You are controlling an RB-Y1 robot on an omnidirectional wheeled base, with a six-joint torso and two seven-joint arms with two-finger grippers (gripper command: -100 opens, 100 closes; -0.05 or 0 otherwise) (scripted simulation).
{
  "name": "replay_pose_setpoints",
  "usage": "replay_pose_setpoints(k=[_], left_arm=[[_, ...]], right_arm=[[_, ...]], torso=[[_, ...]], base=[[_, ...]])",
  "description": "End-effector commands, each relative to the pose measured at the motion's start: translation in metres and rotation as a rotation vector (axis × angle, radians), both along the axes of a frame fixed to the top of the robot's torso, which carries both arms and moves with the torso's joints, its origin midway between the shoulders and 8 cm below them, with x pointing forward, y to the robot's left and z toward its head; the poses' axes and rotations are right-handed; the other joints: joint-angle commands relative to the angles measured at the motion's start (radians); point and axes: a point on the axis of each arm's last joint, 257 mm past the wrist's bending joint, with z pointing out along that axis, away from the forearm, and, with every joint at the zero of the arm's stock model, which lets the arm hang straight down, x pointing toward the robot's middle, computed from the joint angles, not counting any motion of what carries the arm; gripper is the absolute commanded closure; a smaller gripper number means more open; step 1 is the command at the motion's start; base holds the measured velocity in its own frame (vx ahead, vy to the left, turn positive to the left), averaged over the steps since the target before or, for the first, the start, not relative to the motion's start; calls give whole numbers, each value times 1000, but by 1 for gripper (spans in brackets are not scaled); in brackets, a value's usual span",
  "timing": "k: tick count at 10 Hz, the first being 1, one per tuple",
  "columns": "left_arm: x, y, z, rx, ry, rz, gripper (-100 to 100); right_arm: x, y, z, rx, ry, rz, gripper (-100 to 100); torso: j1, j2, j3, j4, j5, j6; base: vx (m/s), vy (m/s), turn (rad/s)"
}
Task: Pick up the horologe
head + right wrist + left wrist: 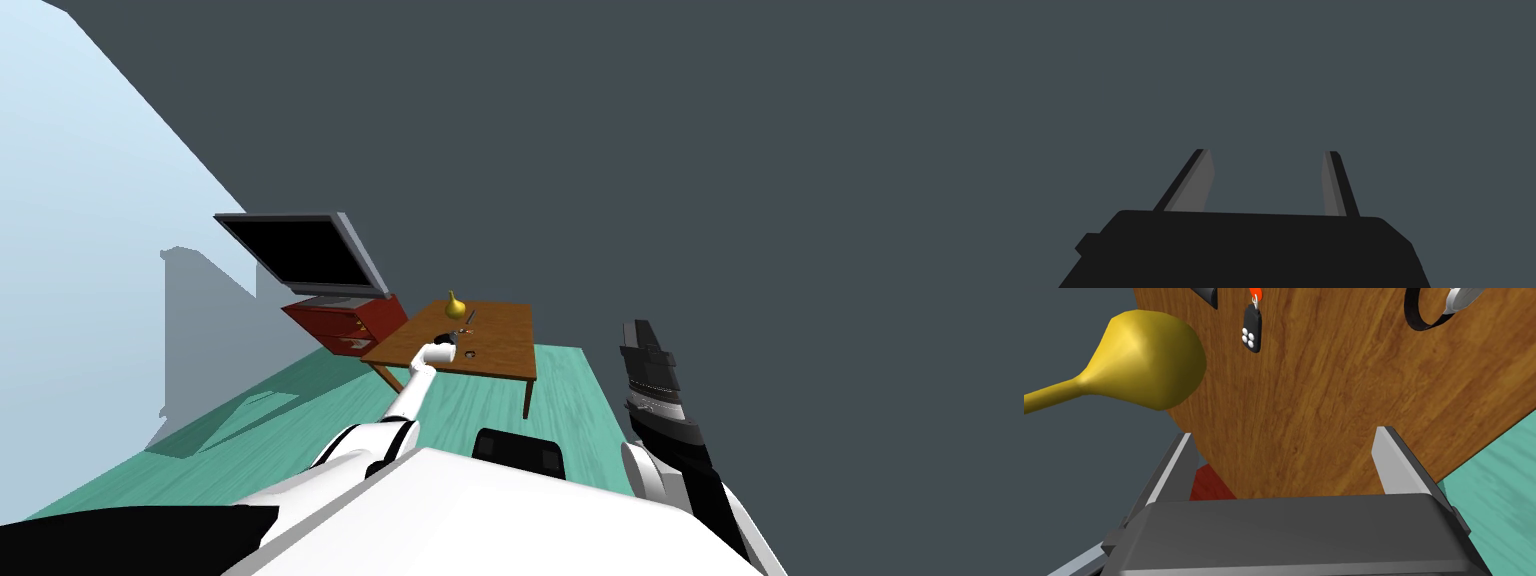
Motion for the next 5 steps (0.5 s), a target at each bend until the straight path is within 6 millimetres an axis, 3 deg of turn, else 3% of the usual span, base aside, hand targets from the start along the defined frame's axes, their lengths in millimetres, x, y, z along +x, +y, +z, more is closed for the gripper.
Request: replay_pose_setpoints(k=[1, 5], left_arm=[[-1, -2, -9, -25, 48, 13, -100], [-16, -9, -37, -78, 166, 40, -100]], right_arm=[[0, 0, 0, 0, 0, 0, 0], [0, 0, 0, 0, 0, 0, 0]], torso=[[0, 0, 0, 0, 0, 0], [0, -1, -1, 0, 0, 0]], base=[[43, -11, 0], [54, -25, 1]])
